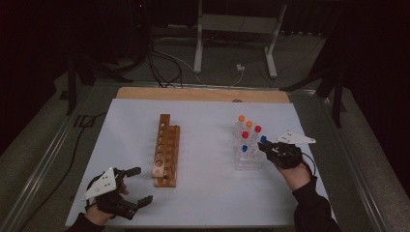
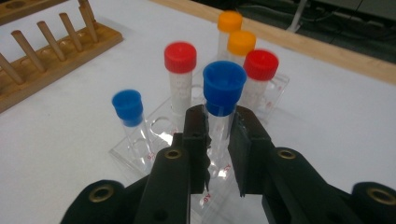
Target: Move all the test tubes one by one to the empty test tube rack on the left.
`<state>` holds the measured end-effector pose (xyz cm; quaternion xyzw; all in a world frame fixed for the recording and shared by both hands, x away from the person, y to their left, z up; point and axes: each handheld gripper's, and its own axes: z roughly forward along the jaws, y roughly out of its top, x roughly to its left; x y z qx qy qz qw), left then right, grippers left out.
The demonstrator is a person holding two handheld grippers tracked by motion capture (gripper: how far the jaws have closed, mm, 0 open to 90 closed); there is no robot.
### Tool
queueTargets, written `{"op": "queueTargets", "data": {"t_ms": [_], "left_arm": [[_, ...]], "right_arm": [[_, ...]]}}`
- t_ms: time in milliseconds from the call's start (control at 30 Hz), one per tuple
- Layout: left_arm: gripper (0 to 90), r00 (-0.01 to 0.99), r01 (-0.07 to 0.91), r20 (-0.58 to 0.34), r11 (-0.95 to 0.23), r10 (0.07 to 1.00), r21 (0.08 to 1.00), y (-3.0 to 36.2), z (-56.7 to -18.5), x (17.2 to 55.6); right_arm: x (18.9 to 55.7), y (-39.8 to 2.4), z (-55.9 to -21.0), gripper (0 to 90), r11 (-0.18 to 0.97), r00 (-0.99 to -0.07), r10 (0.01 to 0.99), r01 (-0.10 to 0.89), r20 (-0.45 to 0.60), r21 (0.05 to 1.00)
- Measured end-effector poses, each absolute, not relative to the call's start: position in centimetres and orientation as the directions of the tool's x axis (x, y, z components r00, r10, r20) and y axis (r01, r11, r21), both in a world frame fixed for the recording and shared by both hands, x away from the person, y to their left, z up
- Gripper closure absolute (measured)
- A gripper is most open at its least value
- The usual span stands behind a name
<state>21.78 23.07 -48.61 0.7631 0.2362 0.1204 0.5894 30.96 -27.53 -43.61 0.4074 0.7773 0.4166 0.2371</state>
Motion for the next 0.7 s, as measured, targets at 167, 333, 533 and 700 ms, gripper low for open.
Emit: {"op": "queueTargets", "data": {"t_ms": [167, 333, 533, 700], "left_arm": [[0.5, 0.859, 0.218, -0.094, -0.194, 0.503, 0.956, 23.0, -48.6, 21.8], [0.5, 0.858, 0.216, -0.091, -0.193, 0.505, 0.957, 23.1, -48.6, 21.8], [0.5, 0.853, 0.208, -0.078, -0.2, 0.516, 0.958, 23.1, -48.4, 21.7], [0.5, 0.851, 0.226, -0.1, -0.187, 0.516, 0.956, 23.1, -47.9, 21.7]], "right_arm": [[30.0, -27.7, -41.8, 77.4, 0.314, -0.553, 0.832, 0.385, -0.056, 0.868], [29.1, -27.6, -40.6, 77.4, 0.316, -0.563, 0.824, 0.359, -0.067, 0.878], [27.6, -26.7, -39.8, 77.4, 0.336, -0.608, 0.792, 0.346, -0.064, 0.876], [26.9, -25.9, -40.4, 77.3, 0.348, -0.647, 0.761, 0.362, -0.036, 0.865]]}}
